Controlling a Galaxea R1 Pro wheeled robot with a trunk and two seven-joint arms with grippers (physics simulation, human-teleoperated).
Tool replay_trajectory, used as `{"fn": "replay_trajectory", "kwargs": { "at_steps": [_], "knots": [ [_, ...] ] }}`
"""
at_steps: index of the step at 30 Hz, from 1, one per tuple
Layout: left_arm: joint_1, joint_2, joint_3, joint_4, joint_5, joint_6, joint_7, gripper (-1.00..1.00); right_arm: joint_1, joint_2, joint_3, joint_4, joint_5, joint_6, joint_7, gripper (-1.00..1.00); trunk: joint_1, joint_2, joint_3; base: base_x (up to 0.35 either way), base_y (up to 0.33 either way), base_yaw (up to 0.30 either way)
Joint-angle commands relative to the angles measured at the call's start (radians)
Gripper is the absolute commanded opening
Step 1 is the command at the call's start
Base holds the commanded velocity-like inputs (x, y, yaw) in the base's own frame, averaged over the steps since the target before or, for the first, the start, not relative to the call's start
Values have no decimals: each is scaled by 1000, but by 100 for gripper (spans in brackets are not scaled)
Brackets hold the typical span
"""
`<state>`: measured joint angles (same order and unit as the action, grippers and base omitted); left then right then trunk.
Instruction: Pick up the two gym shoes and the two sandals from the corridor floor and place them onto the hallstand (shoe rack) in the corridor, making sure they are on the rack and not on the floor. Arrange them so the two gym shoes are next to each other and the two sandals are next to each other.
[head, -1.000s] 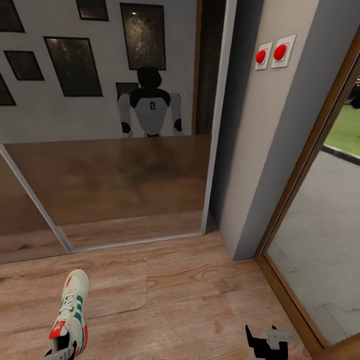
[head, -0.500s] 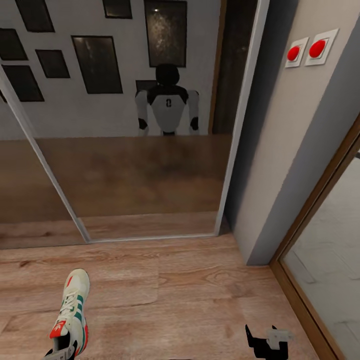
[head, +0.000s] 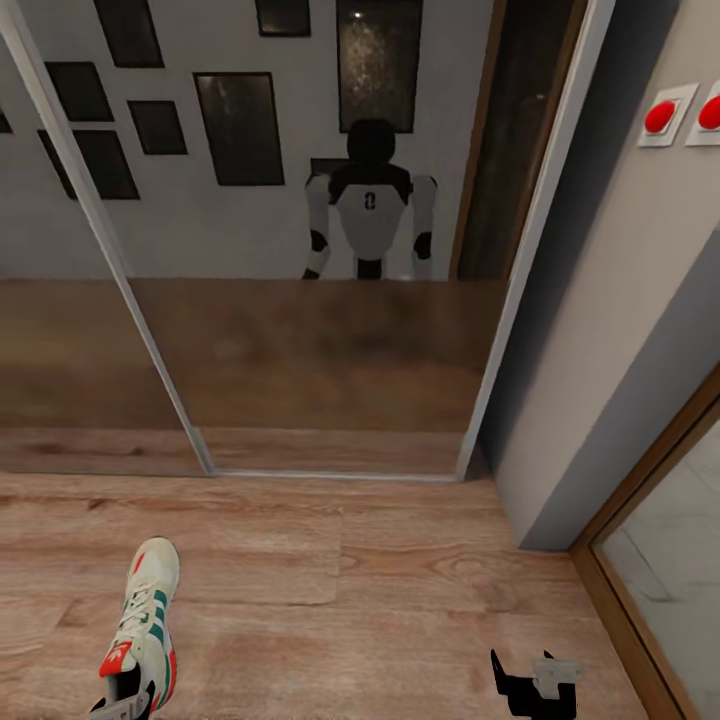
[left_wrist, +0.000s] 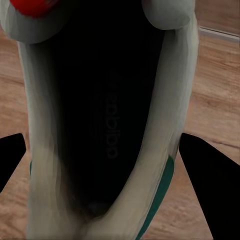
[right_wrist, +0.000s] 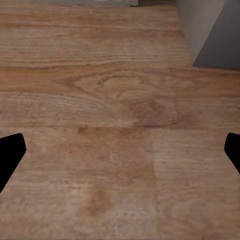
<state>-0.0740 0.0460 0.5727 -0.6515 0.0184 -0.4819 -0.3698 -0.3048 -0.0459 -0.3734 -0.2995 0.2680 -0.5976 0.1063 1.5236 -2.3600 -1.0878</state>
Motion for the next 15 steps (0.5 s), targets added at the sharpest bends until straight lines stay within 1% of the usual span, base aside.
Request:
{"fn": "replay_trajectory", "kwargs": {
  "at_steps": [1, 7, 15],
  "knots": [
    [-1, -1, 4, 1, 2, -1, -8, -100, 0, 0, -9, 0, 4, -3, 9, 100, 0, 0, -2, 0, 0, 218],
    [-1, -2, 4, 3, 2, 0, -8, -100, 0, 0, -9, 0, 4, -3, 9, 100, 0, 0, -7, 0, 0, 229],
    [-1, -2, 4, 3, 2, -1, -8, -100, 0, 0, -9, 0, 4, -3, 9, 100, 0, 0, -10, 0, 0, 258]
  ]
}}
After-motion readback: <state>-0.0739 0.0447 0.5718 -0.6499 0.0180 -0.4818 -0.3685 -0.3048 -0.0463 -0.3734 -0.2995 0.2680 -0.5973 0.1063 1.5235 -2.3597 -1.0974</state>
